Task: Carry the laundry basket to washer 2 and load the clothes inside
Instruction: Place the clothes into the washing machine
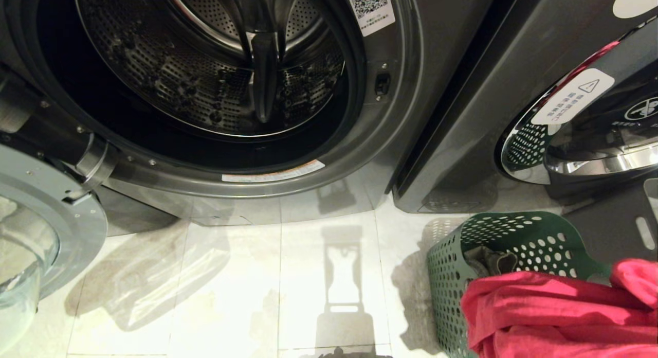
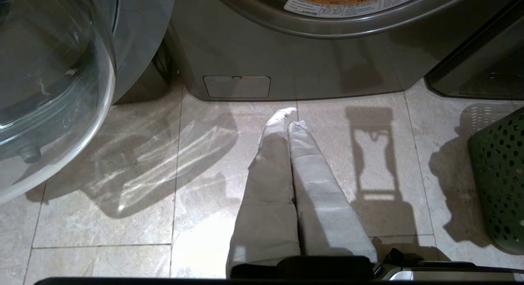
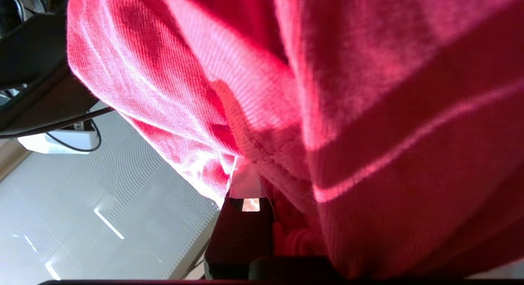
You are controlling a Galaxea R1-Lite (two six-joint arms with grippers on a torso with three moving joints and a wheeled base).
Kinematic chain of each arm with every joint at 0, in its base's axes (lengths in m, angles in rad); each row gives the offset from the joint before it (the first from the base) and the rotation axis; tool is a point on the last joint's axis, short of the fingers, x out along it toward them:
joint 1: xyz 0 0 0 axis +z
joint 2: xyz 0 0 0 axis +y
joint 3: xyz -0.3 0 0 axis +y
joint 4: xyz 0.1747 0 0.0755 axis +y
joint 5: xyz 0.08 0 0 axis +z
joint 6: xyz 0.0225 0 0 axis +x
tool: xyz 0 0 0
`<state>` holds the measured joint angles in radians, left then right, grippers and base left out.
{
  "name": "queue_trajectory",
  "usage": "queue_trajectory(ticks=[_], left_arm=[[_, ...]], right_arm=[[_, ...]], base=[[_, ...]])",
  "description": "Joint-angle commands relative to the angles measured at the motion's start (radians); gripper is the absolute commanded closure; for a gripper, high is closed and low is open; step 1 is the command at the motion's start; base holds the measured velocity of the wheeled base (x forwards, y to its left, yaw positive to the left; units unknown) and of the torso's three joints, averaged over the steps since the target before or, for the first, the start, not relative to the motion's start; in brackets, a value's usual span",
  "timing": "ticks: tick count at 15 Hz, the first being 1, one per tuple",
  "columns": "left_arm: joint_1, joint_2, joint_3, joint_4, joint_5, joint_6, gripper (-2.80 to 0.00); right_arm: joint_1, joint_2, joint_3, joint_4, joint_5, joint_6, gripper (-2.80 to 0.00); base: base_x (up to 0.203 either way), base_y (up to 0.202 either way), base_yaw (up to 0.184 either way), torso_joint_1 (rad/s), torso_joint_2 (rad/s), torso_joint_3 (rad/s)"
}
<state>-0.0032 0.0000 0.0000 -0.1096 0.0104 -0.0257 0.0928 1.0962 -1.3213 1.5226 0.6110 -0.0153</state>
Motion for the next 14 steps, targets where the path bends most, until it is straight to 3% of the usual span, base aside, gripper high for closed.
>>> queue_trajectory(ticks=[1, 4, 9, 14], left_arm=[[0.0, 0.002, 0.04, -0.001, 0.0, 0.0, 0.0], [0.0, 0.002, 0.04, -0.001, 0.0, 0.0, 0.0], [0.0, 0.0, 0.04, -0.001, 0.0, 0.0, 0.0], [0.0, 0.0, 0.04, -0.001, 0.0, 0.0, 0.0]], right_arm=[[0.001, 0.011, -0.009, -0.003, -0.004, 0.0, 0.0], [-0.001, 0.004, -0.045, -0.051, -0.019, 0.007, 0.0], [-0.01, -0.017, -0.054, -0.145, -0.133, 0.094, 0.0], [-0.013, -0.073, -0.044, -0.148, -0.266, 0.145, 0.0]], base=[[0.0, 0.0, 0.0, 0.0, 0.0, 0.0], [0.0, 0.0, 0.0, 0.0, 0.0, 0.0], [0.0, 0.0, 0.0, 0.0, 0.0, 0.0], [0.0, 0.0, 0.0, 0.0, 0.0, 0.0]])
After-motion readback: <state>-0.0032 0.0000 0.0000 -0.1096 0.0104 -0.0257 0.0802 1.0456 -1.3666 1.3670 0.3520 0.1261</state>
